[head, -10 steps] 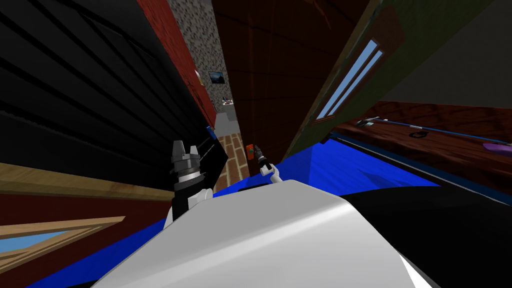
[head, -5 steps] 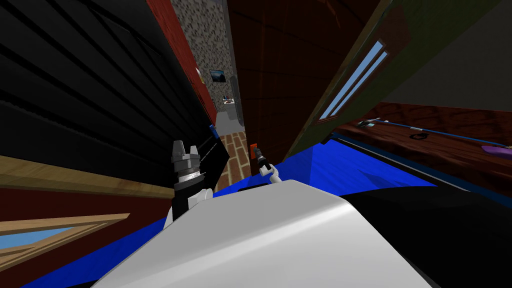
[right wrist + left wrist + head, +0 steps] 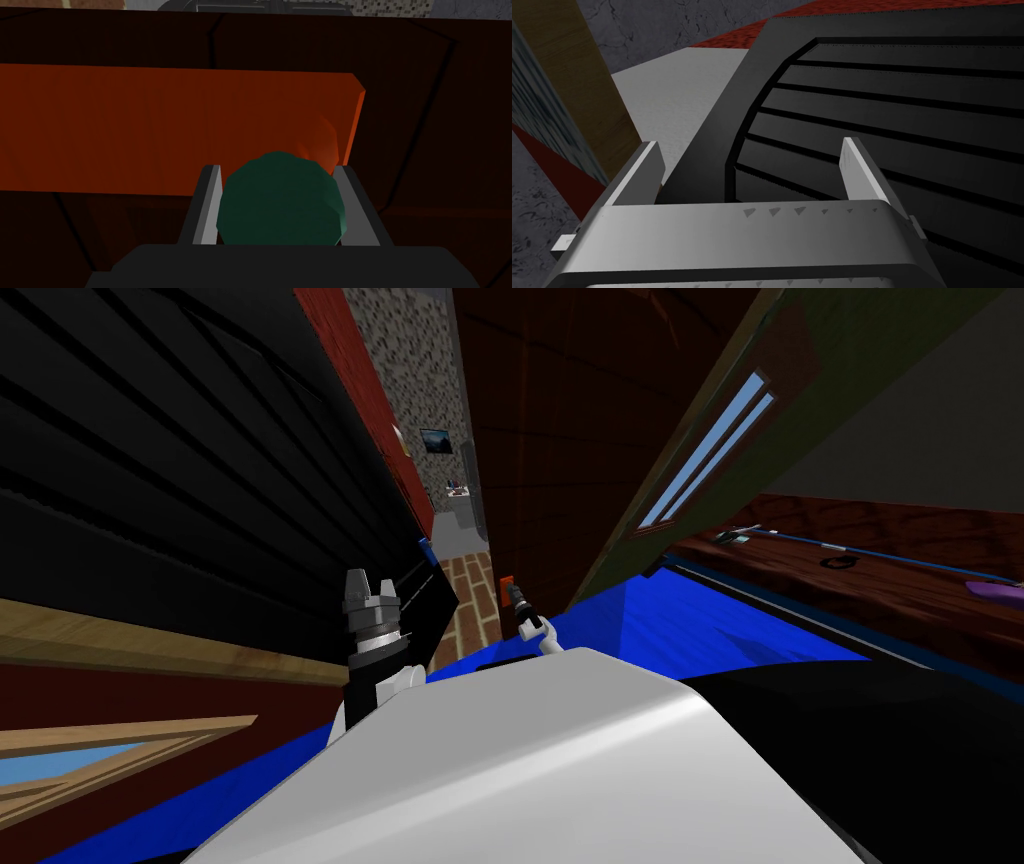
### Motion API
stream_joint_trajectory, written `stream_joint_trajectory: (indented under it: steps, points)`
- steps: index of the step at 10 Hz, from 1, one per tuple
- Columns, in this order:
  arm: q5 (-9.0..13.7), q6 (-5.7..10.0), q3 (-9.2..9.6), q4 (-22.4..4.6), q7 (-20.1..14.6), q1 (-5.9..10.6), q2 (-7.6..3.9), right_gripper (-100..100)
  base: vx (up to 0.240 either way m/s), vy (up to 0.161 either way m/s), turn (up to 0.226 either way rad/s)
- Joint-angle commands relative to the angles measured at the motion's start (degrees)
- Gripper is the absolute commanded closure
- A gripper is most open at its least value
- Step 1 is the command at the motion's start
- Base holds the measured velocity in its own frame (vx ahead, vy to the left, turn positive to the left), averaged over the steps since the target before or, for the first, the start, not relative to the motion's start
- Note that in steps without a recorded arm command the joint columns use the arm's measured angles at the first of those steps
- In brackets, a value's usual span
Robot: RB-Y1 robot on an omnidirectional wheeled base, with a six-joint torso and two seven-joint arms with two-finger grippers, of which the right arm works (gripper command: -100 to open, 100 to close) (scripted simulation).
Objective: Push the door open
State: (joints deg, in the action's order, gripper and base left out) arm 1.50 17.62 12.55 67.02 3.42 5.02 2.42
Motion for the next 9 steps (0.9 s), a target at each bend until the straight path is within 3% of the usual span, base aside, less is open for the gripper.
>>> stream_joint_trajectory:
  steps: [1, 4, 5, 9]
  points:
    - [0.1, 0.10, -0.28, 0.2, 0.1, 0.01, -0.80, 100, 0.100, -0.099, -0.025]
    - [0.2, 0.02, 0.00, 0.5, 0.1, -0.18, -2.40, 100, 0.129, -0.126, -0.117]
    - [0.2, -0.10, 0.49, 0.9, 0.1, -0.58, -3.47, -100, -0.041, -0.097, -0.032]
    - [0.2, -0.42, 1.34, 1.7, 0.0, -1.09, -4.24, -100, -0.196, 0.001, -0.001]
